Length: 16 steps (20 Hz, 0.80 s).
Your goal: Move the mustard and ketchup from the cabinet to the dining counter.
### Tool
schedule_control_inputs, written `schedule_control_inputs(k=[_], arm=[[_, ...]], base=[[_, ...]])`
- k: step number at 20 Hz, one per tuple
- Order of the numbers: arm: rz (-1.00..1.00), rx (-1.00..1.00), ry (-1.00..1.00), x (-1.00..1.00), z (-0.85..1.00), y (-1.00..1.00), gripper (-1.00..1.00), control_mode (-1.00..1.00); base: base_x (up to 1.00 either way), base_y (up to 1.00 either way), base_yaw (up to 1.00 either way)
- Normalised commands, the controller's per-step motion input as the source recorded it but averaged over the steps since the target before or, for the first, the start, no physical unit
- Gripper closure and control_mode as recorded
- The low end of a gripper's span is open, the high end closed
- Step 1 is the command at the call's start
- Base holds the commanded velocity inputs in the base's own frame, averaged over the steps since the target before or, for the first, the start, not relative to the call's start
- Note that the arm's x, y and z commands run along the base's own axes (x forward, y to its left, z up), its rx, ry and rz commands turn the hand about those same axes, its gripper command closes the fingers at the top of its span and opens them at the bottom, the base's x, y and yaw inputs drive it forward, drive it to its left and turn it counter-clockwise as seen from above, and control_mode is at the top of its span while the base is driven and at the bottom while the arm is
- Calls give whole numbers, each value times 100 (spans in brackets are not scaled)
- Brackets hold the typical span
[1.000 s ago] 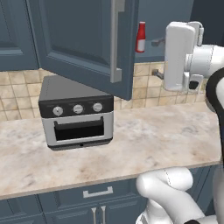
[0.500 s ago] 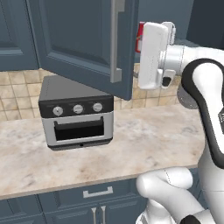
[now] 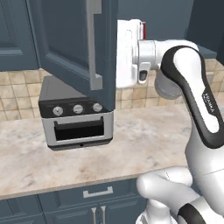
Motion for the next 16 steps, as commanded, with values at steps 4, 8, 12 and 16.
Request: schedule_control_inputs(k=[4,8,12,16], arm=[[12,-9,4,-13,0,83,-100,-100],[0,-19,-5,-3,-3,83,-100,-100],[-8,-23,-10,-4,-15,66,-100,-100],[-19,-15,-14,-3,-3,14,-100,-100]], base=[[0,0,0],[0,0,0],[0,0,0],[0,0,0]])
